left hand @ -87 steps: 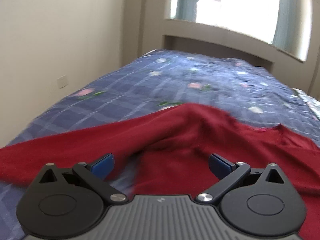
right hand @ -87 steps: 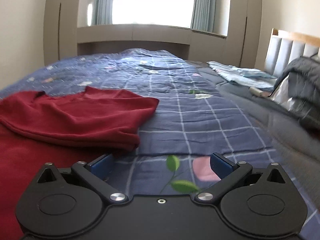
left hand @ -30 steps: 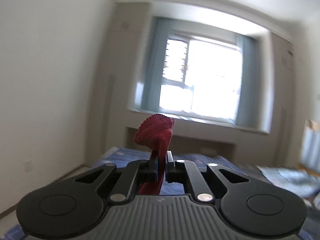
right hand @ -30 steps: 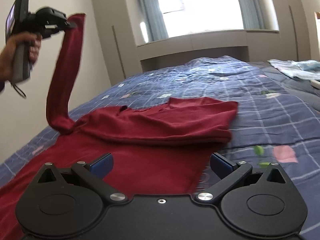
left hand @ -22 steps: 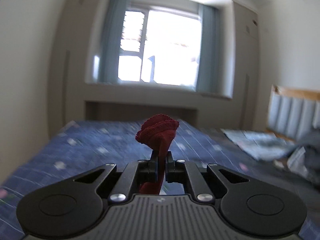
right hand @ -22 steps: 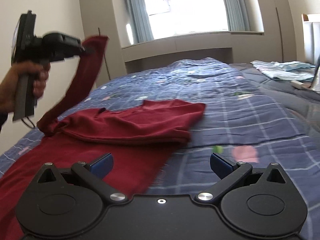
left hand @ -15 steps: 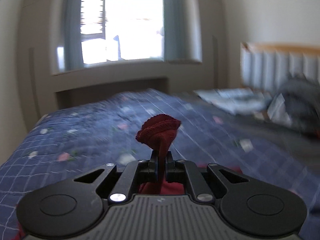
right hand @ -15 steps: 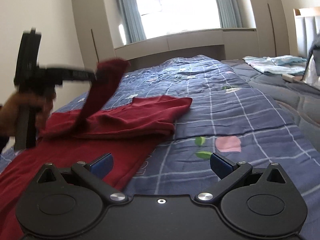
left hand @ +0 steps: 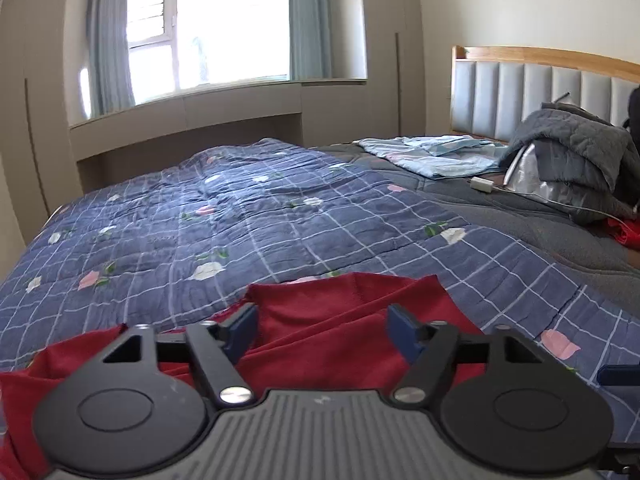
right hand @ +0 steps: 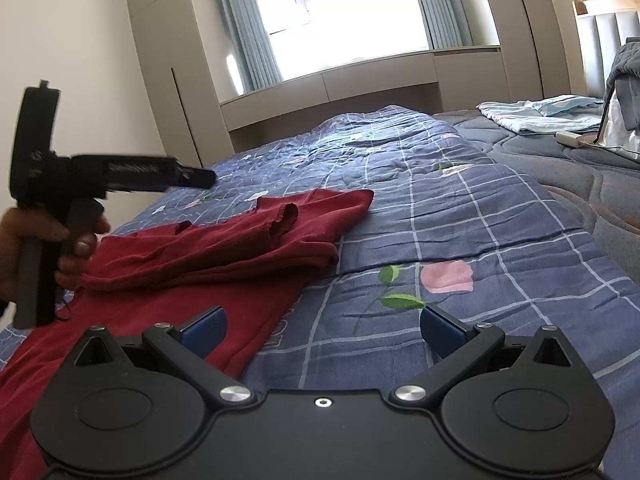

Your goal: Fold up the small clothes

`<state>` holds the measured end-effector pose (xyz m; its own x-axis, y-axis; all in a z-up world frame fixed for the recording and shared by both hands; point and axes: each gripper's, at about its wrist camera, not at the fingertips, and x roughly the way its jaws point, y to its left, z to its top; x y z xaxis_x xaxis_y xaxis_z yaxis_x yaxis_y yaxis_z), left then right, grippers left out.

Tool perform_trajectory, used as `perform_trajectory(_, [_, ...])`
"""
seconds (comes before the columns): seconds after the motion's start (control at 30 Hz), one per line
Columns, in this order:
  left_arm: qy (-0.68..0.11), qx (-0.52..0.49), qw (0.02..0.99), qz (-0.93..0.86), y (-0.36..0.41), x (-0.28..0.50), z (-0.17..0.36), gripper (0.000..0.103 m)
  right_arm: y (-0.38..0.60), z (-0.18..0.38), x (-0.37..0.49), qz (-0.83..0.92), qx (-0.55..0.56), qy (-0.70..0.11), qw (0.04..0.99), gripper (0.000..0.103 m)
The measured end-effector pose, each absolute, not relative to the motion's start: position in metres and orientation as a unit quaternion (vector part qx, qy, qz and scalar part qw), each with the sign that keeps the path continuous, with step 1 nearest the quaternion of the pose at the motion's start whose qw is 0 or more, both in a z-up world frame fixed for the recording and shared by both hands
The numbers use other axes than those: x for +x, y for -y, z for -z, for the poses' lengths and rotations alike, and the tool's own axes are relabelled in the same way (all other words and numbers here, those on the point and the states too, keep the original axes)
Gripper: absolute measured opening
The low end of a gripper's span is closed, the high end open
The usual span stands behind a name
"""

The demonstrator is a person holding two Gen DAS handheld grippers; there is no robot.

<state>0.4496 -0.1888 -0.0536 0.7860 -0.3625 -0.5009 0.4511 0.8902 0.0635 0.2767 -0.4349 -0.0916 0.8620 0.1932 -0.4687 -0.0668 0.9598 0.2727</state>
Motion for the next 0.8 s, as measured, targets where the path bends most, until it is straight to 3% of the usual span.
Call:
perform_trajectory(0.1, [-0.243, 0.079, 0.946, 0.201, 0.173, 0.446, 0.043, 0.103, 0.434, 0.093, 0.279, -0.070, 0.122, -0.259, 0.956, 0.102])
perform_trajectory(0.37, [-0.286, 0.066, 0.949, 0.115, 0.083, 0.433, 0.030, 0.103, 0.429, 0.094, 0.281, -0.065, 0.108, -0.264, 0.956, 0.103])
perform_trajectory(0.63, [-0.340, 0.148, 0.929, 0.020, -0.033, 0.404, 0.049, 0.103, 0.413, 0.088, 0.287, -0.070, 0.059, -0.267, 0.959, 0.102])
perform_trajectory(0.8, [-0.345, 0.197, 0.918, 0.009, -0.067, 0.409, 0.076, 0.102, 0.393, 0.073, 0.313, -0.079, 0.024, -0.257, 0.963, 0.102])
